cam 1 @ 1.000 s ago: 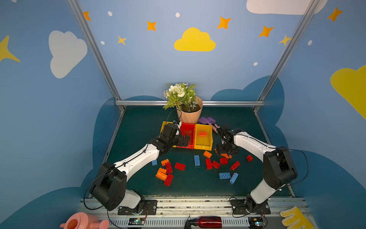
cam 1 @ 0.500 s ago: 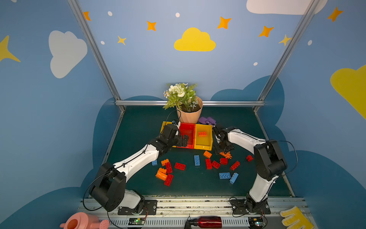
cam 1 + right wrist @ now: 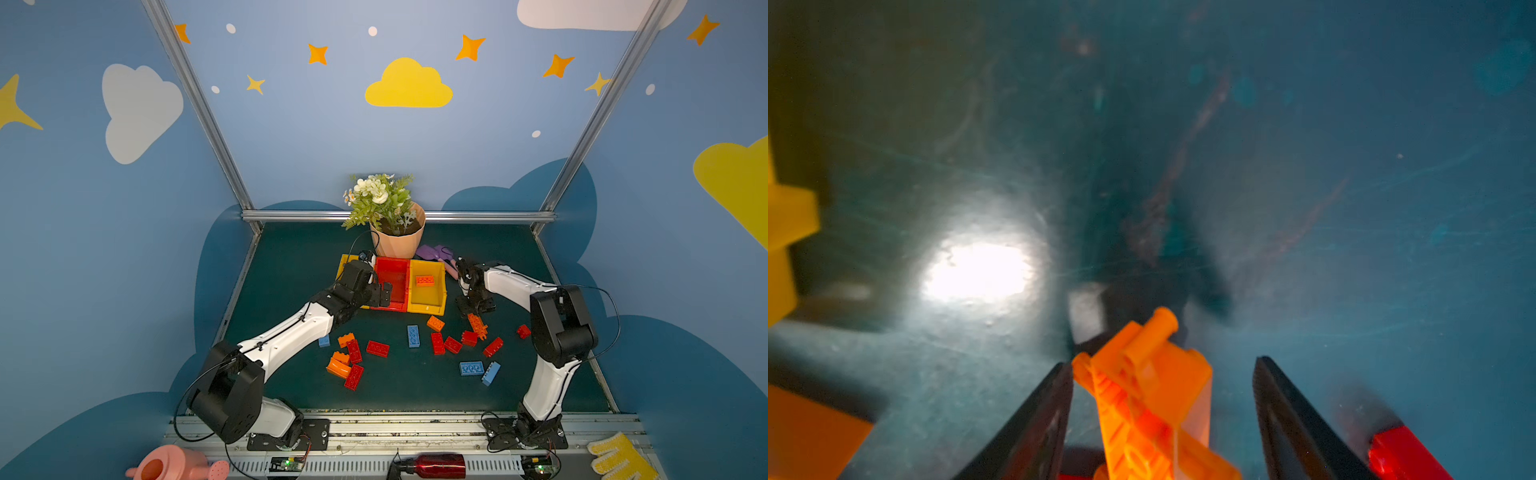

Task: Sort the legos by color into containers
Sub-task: 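Grasp the long orange plate with pegs using the right gripper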

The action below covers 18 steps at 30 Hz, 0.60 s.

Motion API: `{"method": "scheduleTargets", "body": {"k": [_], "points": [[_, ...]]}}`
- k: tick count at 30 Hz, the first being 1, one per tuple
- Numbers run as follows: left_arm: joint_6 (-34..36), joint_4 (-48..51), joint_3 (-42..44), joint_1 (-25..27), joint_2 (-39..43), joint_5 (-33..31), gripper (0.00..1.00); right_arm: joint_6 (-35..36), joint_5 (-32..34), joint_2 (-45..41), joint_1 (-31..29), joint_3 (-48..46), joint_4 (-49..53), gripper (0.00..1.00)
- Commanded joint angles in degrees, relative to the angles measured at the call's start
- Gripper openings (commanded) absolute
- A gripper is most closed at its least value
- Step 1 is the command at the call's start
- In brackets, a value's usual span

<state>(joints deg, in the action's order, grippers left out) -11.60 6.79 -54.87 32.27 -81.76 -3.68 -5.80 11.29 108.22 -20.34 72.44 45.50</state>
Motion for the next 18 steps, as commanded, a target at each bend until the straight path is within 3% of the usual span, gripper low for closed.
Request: {"method": "scheduleTargets", "body": {"k": [1,7,18], "points": [[1.05,0.73,-1.84,-0.13,-0.43,-0.81,1.00,-1.09,-1.41,0.23,1.06,0.87,0.90,0.68],[1.06,0.77,-3.64,-0.06,-1.96,-0.45,1.00,-2.59,-2.76,-3.62,1.71,0.48,2.54,0.76],[-0.14,0.77,-2.85,-0.12,-1.83,2.26,1.00,-5.27,-4.92,-10.01,1.77,-3.36,3.12,0.77]]}}
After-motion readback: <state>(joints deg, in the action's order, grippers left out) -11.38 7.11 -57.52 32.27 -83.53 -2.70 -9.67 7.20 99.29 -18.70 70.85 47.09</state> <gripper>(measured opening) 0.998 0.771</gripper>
